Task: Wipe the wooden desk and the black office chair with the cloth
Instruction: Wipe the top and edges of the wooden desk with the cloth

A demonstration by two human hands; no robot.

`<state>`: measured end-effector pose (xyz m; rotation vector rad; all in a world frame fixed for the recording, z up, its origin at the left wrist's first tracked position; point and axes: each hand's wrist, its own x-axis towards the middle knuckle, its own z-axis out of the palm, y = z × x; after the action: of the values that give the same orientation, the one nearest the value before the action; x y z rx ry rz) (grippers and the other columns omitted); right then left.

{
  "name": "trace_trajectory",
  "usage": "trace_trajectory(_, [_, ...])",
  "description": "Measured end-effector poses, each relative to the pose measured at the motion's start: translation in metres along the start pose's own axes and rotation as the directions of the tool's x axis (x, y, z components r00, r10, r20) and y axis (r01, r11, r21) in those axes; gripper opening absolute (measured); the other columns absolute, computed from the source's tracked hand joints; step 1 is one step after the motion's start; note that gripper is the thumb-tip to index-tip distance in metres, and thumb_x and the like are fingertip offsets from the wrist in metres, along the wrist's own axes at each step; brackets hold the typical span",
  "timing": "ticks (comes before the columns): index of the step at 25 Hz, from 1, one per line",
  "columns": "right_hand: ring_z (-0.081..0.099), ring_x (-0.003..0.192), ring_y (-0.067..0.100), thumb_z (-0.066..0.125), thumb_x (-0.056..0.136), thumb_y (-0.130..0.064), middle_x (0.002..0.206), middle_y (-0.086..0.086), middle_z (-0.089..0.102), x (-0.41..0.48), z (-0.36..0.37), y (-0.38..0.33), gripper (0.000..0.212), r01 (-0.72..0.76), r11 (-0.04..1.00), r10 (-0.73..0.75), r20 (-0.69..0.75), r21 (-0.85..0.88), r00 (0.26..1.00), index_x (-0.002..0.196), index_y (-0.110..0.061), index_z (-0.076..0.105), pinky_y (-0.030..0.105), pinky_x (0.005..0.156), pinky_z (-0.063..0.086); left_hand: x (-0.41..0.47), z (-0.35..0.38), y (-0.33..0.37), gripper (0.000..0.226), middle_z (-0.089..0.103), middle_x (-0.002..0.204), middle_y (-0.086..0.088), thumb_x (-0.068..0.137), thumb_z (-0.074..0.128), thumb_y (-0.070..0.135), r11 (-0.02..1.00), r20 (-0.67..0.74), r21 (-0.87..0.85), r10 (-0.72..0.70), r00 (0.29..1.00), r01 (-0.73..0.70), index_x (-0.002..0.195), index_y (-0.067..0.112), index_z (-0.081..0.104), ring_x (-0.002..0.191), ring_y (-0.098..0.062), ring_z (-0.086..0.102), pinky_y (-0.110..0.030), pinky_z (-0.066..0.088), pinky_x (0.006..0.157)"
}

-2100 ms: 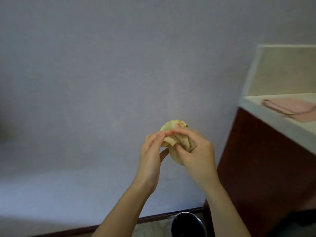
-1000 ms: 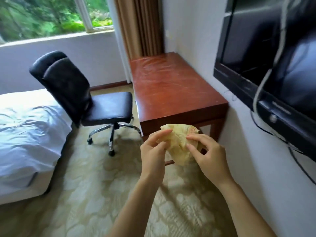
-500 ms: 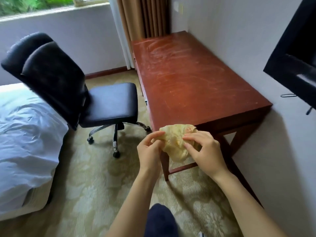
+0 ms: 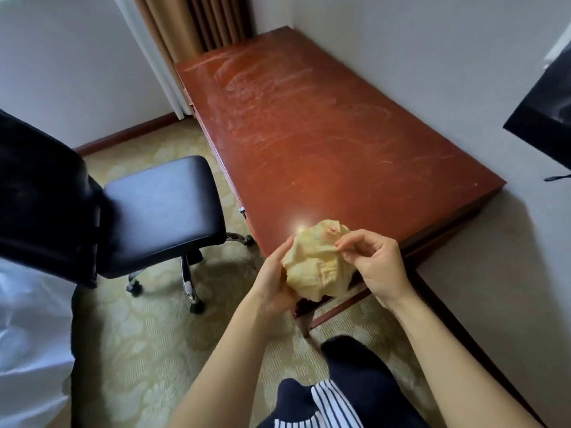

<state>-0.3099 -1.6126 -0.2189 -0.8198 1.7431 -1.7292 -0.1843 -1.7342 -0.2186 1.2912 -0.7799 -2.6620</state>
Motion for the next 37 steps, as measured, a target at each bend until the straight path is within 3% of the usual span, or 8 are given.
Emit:
trace_trajectory(6, [0.058,0.083,0.011,0.058,0.073,0.022,0.084,-0.001,0.06,0.06,-0.024,0.036,0.044,-0.311,0.945,0.293,0.163,0.101,0.942,0.076,-0.021,0.055,0.027,0.067,0.049,0.046,0.012,0.018,0.025,0.072,0.097,-0.013,0.091,0.059,0.029,0.887,-0.247,0.371,0.378,0.892,-0.274,0.101,0.008,0.07,0.093,-0.029,0.068,-0.042,0.056,0.077])
trace_trajectory(9, [0.059,0.101,0.019,0.068,0.074,0.012,0.109,0.009,0.054,0.093,-0.037,0.039,0.042,-0.488,0.873,0.458,0.314,0.018,0.831,0.1,-0.018,0.053,0.037,0.088,0.052,0.055,0.031,0.032,0.016,0.07,0.079,0.0,0.09,0.062,0.028,0.744,-0.262,0.564,0.573,0.776,-0.359,0.085,0.017,0.072,0.078,-0.015,0.063,-0.03,0.051,0.064])
trace_trajectory(14, [0.054,0.112,0.005,0.08,0.073,-0.019,0.118,-0.005,0.056,0.146,-0.048,0.02,0.059,-0.216,0.945,0.314,0.495,-0.245,0.81,0.122,-0.034,0.05,0.021,0.096,0.044,0.061,0.056,0.05,0.017,0.064,0.069,0.0,0.087,0.065,0.023,0.231,-0.011,0.917,0.831,0.557,-0.326,0.078,0.01,0.071,0.076,-0.006,0.048,-0.02,0.037,0.068])
trace_trajectory(18, [0.064,0.101,0.012,0.078,0.076,-0.026,0.11,-0.001,0.067,0.17,-0.036,0.013,0.045,-0.209,0.92,0.388,0.709,-0.33,0.589,0.117,-0.025,0.059,0.029,0.084,0.055,0.063,0.066,0.06,0.012,0.061,0.076,0.002,0.09,0.062,0.024,0.096,0.139,0.946,0.741,0.657,-0.309,0.089,0.014,0.068,0.084,-0.015,0.048,-0.028,0.038,0.074])
trace_trajectory(26, [0.062,0.111,0.024,0.056,0.088,-0.033,0.12,0.013,0.065,0.133,-0.017,0.045,0.038,-0.818,0.567,0.537,0.708,0.099,0.458,0.118,-0.012,0.064,0.032,0.089,0.052,0.072,0.05,0.065,0.024,0.059,0.107,0.006,0.092,0.058,0.029,0.245,0.056,0.913,0.716,0.696,-0.326,0.115,0.026,0.059,0.111,-0.019,0.047,-0.039,0.04,0.098])
trace_trajectory(32, [0.056,0.119,0.029,0.054,0.088,-0.037,0.129,0.015,0.059,0.121,-0.043,0.06,0.052,-0.748,0.197,0.611,0.517,0.634,0.599,0.129,-0.006,0.053,0.045,0.106,0.038,0.077,0.001,0.036,0.042,0.045,0.14,-0.001,0.095,0.053,0.026,0.516,-0.28,0.84,0.68,0.677,-0.17,0.136,0.019,0.047,0.134,-0.016,0.035,-0.039,0.028,0.113])
trace_trajectory(34, [0.063,0.11,0.02,0.055,0.088,-0.039,0.119,0.007,0.066,0.133,-0.051,0.055,0.047,-0.633,0.458,0.594,0.315,0.624,0.741,0.124,-0.009,0.056,0.038,0.097,0.045,0.079,-0.012,0.023,0.048,0.037,0.148,-0.005,0.095,0.053,0.023,0.502,-0.289,0.859,0.633,0.718,-0.098,0.141,0.015,0.041,0.14,-0.018,0.027,-0.04,0.022,0.116])
trace_trajectory(37, [0.06,0.103,0.007,0.05,0.097,-0.035,0.111,-0.006,0.067,0.143,-0.049,0.058,0.03,-0.339,0.92,0.347,0.008,-0.197,0.938,0.122,-0.021,0.06,0.035,0.092,0.042,0.077,-0.023,0.004,0.056,0.021,0.156,-0.007,0.096,0.053,0.021,0.512,-0.297,0.858,0.552,0.779,-0.035,0.147,0.014,0.031,0.145,-0.017,0.015,-0.036,0.014,0.118])
